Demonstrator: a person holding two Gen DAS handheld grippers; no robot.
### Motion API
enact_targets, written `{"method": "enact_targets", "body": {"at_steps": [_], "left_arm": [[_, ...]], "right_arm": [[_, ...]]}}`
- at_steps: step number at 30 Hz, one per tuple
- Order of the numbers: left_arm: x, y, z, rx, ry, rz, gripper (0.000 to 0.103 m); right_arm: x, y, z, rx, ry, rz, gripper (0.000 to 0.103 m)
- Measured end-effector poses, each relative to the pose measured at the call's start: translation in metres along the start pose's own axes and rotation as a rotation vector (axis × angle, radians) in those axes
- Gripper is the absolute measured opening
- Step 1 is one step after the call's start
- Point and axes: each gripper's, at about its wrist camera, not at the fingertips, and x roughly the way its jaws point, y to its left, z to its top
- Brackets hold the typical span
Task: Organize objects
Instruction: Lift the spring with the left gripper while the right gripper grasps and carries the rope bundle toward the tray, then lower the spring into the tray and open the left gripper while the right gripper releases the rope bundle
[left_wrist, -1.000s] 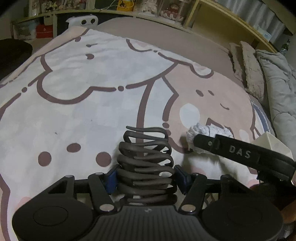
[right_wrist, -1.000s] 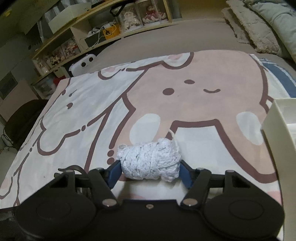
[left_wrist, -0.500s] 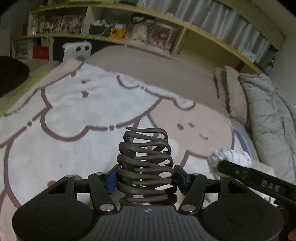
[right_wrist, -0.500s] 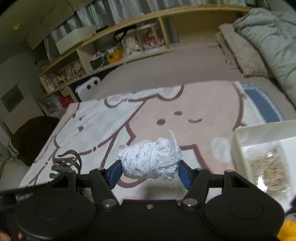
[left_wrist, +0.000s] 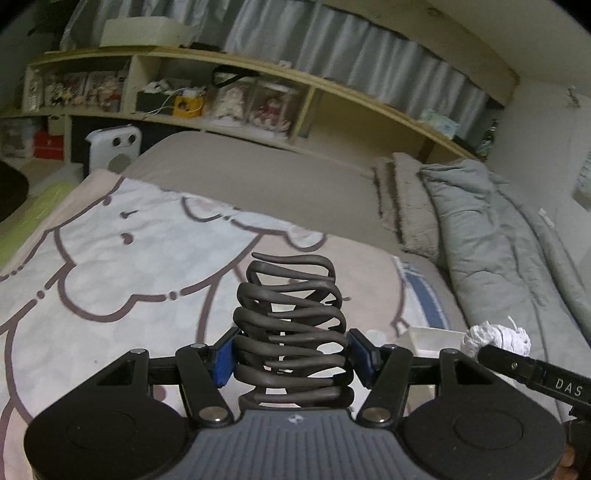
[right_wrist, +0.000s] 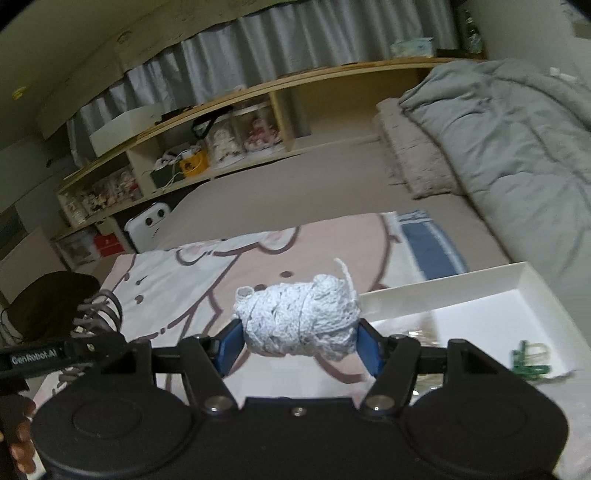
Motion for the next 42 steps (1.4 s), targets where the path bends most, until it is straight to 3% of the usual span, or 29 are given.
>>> {"method": "enact_targets", "body": {"at_steps": [8,15,23,28,37,42], "left_arm": [[0.001,-0.046,0.007,0.072,0.001,-0.075,0.062],[0.012,-0.096,0.014,0.113,-0.014,-0.138,0.062],[0.053,-0.165,0.016,0.215,0.036,-0.24,0.062],[0.093,-0.21,0.012,0.341,0.101,-0.331,0.062],[0.161,-0.287,-0.016,0.69,0.223,-0.471,0.062],[0.198,-0.308,-0.021,0.742,0.305,-0.538,0.062]], "right_arm": [[-0.035,-0.036,-0.004,0.037,-0.066,-0.062,0.066],[-0.031,-0.081,-0.012,0.154,-0.082,-0.106,0.066],[-0.02,-0.125,-0.013,0.216,-0.088,-0.156,0.066],[-0.005,-0.146,-0.014,0.18,-0.047,-0.171,0.066],[0.026,-0.175,-0.028,0.134,0.071,-0.153,0.066],[0.038,-0.175,-0.031,0.12,0.103,-0.129,0.066]]}}
